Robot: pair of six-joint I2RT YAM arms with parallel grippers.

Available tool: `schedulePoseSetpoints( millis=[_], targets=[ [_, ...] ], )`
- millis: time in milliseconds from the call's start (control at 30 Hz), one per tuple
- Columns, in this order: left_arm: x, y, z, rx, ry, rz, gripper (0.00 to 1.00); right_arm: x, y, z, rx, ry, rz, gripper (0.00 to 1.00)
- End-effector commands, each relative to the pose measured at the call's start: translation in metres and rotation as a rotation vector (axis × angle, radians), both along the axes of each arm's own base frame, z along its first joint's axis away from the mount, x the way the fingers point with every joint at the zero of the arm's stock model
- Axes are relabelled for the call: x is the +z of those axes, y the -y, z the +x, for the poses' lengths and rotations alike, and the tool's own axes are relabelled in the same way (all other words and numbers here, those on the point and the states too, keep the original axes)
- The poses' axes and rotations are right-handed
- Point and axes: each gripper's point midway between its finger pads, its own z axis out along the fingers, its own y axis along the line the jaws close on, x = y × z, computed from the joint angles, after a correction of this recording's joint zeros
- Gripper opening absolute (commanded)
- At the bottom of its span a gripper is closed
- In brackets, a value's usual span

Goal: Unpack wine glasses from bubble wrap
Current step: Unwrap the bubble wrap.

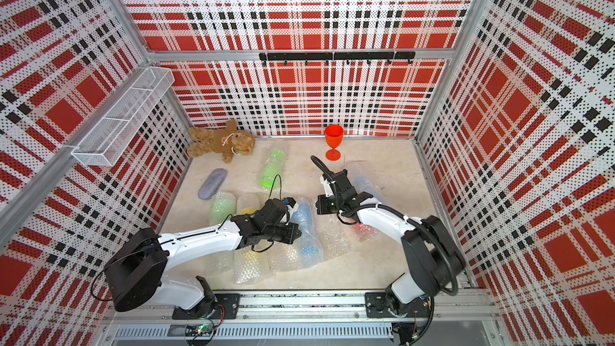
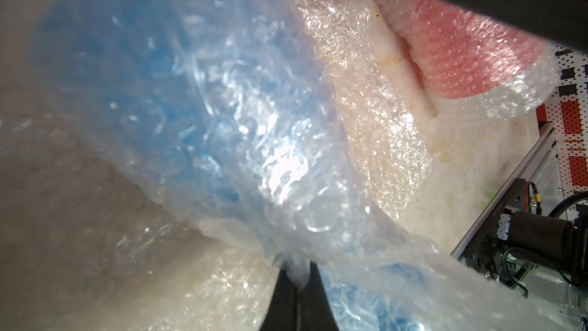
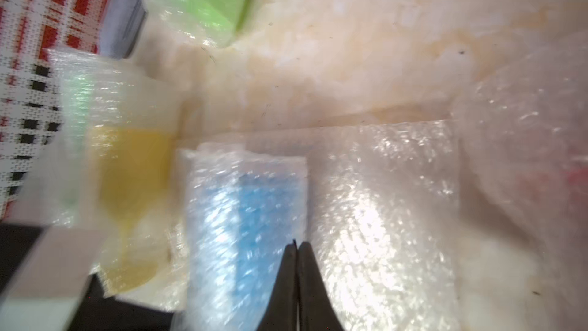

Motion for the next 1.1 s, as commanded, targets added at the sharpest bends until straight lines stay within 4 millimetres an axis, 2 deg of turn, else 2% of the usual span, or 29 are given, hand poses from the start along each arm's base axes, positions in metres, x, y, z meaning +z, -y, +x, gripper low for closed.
schedulePoseSetpoints(
  millis=[0, 200, 367, 533, 633, 733, 767, 833, 933, 1000, 1067],
  targets=[
    [0.005, -0.006, 0.000, -0.008, 0.020, 0.028, 0.00, -0.039, 0.012, 0.003, -0.042, -0.067, -0.122, 0.02],
    [0.003, -0.009, 0.006, -0.015, 0.023, 0.054, 0.00, -0.064, 0.009, 0.027, -0.134, -0.080, -0.143, 0.00],
    [0.003, -0.008, 0.014, -0.036, 0.030, 0.088, 0.00, -0.079, 0.020, 0.041, -0.254, -0.077, -0.185, 0.00],
    [0.003, -0.005, 0.028, -0.050, 0.030, 0.103, 0.00, -0.082, 0.046, 0.038, -0.368, -0.066, -0.250, 0.00],
    [0.002, 0.000, 0.033, -0.070, 0.028, 0.108, 0.00, -0.084, 0.058, 0.028, -0.403, -0.075, -0.267, 0.00],
    [0.002, 0.005, 0.035, -0.091, 0.024, 0.109, 0.00, -0.083, 0.058, 0.020, -0.376, -0.077, -0.251, 0.00],
    [0.002, 0.007, 0.035, -0.097, 0.023, 0.110, 0.00, -0.080, 0.057, 0.019, -0.362, -0.075, -0.245, 0.00],
    [0.000, 0.007, 0.036, -0.103, 0.020, 0.117, 0.00, -0.060, 0.048, 0.021, -0.320, -0.035, -0.193, 0.01],
    [0.000, 0.009, 0.037, -0.111, 0.018, 0.121, 0.00, -0.015, 0.034, 0.023, -0.244, 0.045, -0.107, 0.27],
    [0.001, 0.010, 0.039, -0.108, 0.019, 0.122, 0.00, 0.011, 0.026, 0.020, -0.186, 0.078, -0.058, 0.35],
    [0.001, 0.009, 0.041, -0.104, 0.017, 0.125, 0.00, 0.031, 0.009, 0.008, -0.081, 0.075, 0.021, 0.46]
  ],
)
